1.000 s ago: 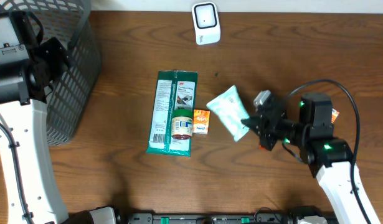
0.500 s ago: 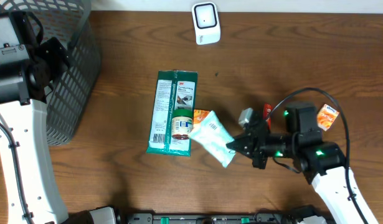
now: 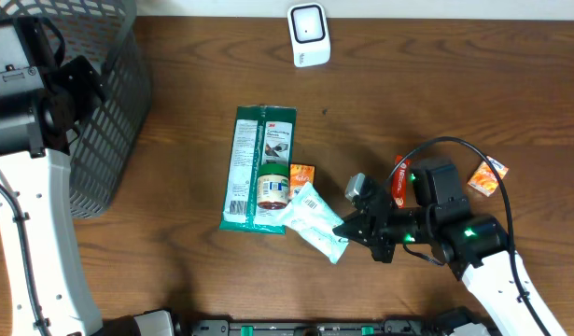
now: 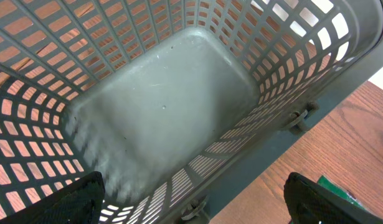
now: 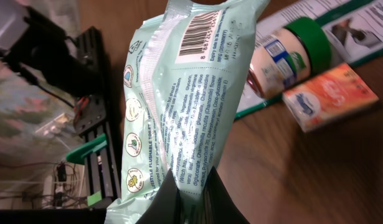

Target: Scan the item barcode

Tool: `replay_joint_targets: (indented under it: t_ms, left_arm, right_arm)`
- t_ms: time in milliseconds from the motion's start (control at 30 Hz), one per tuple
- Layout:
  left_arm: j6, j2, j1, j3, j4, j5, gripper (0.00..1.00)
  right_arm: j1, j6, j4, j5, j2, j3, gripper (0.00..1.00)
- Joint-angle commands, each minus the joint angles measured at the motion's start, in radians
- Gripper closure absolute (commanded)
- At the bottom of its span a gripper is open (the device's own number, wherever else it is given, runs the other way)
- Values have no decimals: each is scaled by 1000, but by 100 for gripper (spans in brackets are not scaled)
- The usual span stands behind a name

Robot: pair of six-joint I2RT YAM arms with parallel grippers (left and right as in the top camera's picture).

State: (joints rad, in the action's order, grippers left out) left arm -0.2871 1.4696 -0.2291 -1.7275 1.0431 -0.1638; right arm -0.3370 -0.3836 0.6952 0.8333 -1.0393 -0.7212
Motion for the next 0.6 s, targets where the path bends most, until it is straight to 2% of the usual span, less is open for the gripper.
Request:
replay_joint_targets:
  t_ms: [0,333,567]
  left_arm:
    - [10,-1,-5,-6,0,-13,8]
    - [10,-1,-5,-6,0,-13,7]
    - [10,-1,-5,-6,1,-13,8]
  right_arm:
    - [-10,66,1,-63,5,-3,99]
    - [-9,172,-11,-137,-5,-3,99]
    - [-9,245,-27,-208,-95,-3,99]
